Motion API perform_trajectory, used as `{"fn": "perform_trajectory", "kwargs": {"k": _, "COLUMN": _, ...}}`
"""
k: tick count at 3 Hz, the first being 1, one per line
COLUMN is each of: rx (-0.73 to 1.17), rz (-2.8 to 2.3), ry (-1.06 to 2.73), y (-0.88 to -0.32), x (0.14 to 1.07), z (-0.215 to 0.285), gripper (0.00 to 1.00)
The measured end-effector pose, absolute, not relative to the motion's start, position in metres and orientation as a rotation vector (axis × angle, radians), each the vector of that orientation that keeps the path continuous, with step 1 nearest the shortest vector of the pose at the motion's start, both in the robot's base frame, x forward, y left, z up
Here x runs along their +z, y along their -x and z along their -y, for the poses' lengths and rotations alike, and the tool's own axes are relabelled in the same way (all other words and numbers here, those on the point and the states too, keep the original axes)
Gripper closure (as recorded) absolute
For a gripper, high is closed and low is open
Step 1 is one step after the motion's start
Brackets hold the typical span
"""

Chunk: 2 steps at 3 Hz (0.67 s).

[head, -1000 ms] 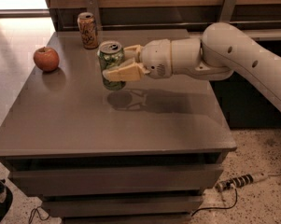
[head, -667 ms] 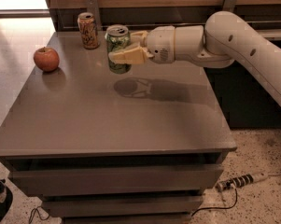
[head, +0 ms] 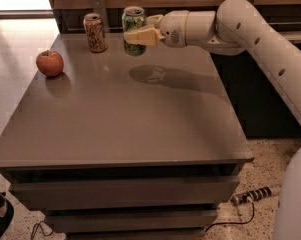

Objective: Move green can near orange can

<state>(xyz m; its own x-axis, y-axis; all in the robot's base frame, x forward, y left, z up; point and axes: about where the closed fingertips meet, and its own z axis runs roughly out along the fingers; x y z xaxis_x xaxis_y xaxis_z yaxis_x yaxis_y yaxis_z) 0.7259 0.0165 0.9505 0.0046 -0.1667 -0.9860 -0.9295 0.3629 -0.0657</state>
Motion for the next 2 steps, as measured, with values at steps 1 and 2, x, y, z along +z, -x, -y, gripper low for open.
{"fn": "perform_trajectory", "kwargs": {"k": 1, "rx": 0.793, "rz": -1.485, "ry": 1.001, "y": -0.761, "x": 0.948, "z": -0.016, "gripper": 1.0}}
{"fn": "perform_trajectory", "kwargs": {"k": 2, "rx": 0.741, "rz": -1.504, "ry": 0.944, "y": -0.789, "x": 0.945, "z": -0.025, "gripper": 1.0}}
